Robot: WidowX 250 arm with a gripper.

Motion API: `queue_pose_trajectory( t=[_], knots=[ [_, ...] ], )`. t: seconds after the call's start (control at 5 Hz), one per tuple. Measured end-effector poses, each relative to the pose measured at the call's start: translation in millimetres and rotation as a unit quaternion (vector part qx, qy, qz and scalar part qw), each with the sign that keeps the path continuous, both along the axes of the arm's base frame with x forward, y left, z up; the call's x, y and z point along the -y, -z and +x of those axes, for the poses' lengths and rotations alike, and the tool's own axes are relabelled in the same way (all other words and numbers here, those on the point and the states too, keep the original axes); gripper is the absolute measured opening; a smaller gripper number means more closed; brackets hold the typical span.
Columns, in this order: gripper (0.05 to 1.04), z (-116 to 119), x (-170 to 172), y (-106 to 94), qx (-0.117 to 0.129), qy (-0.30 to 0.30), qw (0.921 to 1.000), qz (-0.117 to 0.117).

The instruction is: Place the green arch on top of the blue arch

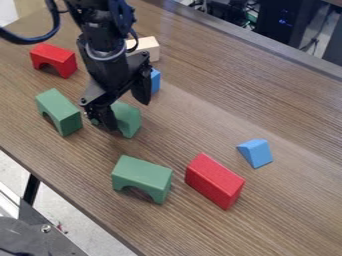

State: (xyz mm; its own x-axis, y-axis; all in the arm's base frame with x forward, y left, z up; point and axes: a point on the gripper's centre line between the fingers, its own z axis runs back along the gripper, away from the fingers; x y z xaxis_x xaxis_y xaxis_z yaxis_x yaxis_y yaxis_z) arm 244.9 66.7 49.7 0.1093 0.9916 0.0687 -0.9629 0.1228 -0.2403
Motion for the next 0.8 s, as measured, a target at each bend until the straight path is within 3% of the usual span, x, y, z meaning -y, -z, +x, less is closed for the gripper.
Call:
queue_pose_trajectory(
  t=[0.4,0.6,0.8],
  knots=[
    [0.996,4.8,-6.1,4.7,-0.007,-0.025,0.9996,0.011],
    [0.948,4.7,-8.5,5.2,-0.007,-0.039,0.9991,0.015],
    [0.658,3.7,-11.8,7.1,-0.009,-0.059,0.9981,0.016]
  ],
)
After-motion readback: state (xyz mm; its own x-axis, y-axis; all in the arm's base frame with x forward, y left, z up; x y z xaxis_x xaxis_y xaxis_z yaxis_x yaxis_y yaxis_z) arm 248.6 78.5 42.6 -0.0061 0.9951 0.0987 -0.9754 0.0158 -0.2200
